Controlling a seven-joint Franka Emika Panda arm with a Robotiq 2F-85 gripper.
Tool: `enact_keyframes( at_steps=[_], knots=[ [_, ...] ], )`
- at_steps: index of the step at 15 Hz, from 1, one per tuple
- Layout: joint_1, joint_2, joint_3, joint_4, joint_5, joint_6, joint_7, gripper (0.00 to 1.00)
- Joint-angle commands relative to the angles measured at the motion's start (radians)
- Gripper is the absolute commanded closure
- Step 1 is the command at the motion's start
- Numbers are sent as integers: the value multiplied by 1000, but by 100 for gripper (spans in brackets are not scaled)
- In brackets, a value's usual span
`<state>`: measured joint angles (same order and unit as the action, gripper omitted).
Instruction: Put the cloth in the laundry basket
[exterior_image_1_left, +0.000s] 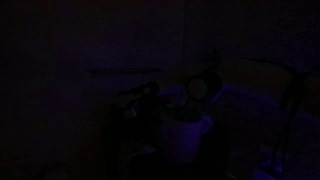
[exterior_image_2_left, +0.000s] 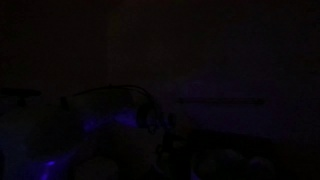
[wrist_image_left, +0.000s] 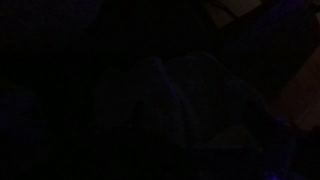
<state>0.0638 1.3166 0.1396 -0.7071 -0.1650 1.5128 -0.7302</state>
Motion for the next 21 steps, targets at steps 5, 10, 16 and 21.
enact_keyframes(
  at_steps=[5, 10, 16, 21],
  knots=[
    [7, 124, 57, 183, 12, 6, -283, 0],
    [16, 129, 58, 195, 4, -17, -418, 0],
    [30, 133, 49, 192, 5, -60, -428, 0],
    [17, 160, -3, 158, 106, -17, -368, 25]
  ],
)
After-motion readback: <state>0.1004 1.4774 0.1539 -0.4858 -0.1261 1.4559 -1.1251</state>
